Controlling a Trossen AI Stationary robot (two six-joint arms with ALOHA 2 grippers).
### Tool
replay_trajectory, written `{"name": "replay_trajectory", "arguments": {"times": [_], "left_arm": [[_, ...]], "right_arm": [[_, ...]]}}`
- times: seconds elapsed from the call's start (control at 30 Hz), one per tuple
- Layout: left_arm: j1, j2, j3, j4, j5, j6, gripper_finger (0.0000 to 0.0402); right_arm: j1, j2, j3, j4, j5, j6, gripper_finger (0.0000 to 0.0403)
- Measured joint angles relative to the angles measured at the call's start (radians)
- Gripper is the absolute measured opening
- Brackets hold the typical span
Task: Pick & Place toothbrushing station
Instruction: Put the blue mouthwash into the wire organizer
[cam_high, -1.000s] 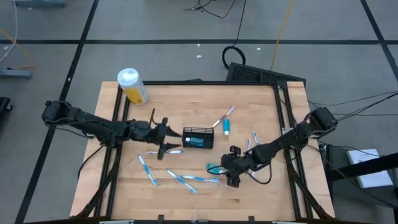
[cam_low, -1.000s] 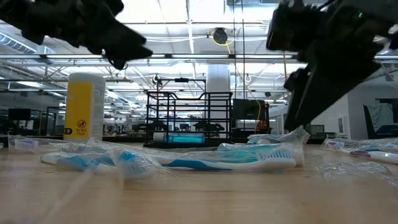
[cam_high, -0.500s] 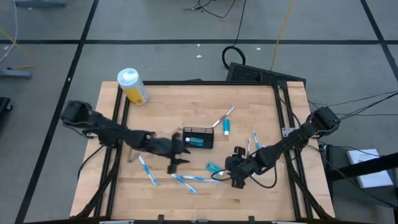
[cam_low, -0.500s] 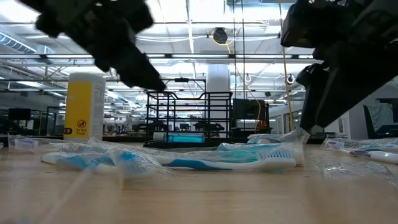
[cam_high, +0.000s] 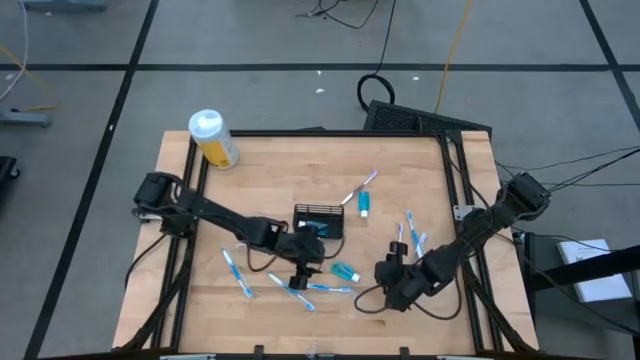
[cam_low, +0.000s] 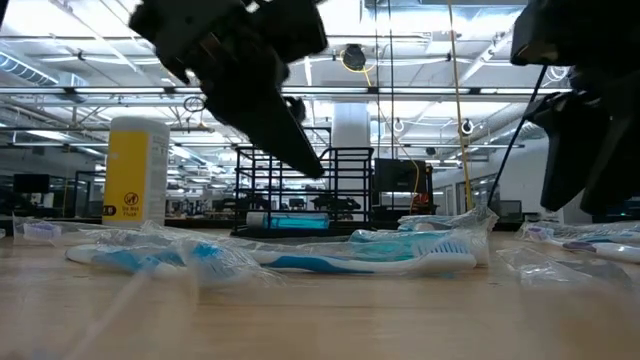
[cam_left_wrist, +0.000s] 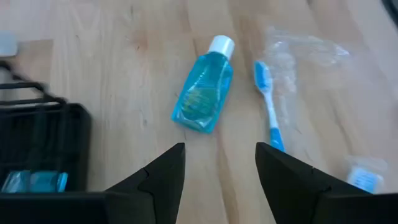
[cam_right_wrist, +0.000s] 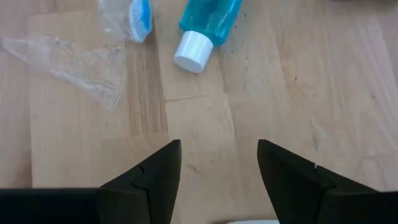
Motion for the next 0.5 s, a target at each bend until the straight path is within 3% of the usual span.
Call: {"name": "replay_trajectory", "arguments": {"times": [0.23,0.5], "left_arm": [[0.005,0.108,0.144,-0.125,0.001,0.048,0.0202],[-0.004,0.14,0.21,-0.128,0.009,0.071,0.0202]], "right_arm": [[0.014,0.0,0.0,0.013,0.052,-0.006,0.0206],[0.02,0.0,0.0,0.016,0.051,-0.015,0.0206]]}}
